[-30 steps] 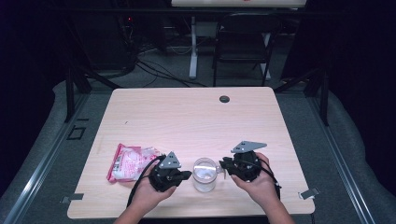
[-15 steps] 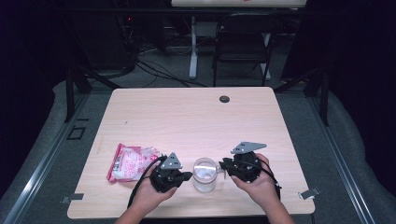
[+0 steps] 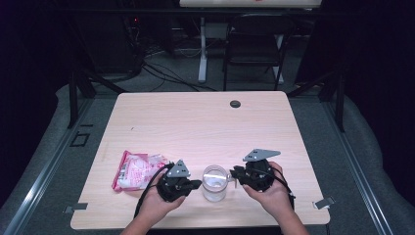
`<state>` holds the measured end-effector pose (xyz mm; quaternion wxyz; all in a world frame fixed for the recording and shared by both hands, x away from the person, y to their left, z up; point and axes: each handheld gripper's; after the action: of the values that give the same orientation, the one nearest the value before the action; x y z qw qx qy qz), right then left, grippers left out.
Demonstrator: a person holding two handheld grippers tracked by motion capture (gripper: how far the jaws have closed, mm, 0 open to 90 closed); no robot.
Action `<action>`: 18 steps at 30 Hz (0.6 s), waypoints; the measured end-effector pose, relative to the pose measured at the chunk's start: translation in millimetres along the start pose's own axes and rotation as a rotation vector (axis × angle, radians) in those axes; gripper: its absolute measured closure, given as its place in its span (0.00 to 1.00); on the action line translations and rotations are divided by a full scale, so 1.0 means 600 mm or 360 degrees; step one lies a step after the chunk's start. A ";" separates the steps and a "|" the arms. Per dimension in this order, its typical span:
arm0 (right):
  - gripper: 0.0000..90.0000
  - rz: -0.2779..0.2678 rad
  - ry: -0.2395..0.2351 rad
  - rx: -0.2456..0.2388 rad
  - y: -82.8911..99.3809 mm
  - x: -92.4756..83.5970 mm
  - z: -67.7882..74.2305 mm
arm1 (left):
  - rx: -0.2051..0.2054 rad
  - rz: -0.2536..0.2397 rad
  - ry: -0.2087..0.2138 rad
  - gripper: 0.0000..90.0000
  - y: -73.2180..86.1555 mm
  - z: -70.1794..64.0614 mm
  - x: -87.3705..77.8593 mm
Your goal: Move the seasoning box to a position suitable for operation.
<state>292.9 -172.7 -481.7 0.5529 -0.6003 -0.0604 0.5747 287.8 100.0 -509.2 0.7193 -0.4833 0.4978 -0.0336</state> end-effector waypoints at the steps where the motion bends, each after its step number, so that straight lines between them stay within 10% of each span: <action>1: 0.85 -0.0002 -0.0002 0.0001 0.000 0.000 0.000 | 0.0005 0.0006 0.0007 1.00 -0.001 0.001 -0.001; 18: 0.85 -0.0022 -0.0010 0.0021 0.004 -0.001 -0.003 | -0.0027 -0.0065 0.0013 1.00 -0.008 0.003 -0.013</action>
<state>293.0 -175.1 -483.7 0.5607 -0.5945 -0.0623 0.5730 287.1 102.7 -500.2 0.7124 -0.4993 0.4911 -0.0462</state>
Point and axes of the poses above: each handheld gripper's, and its own axes: x roughly forward along the jaws, y roughly out of its underside, z roughly to its left, and after that the axes turned 14 degrees about -y, right-handed
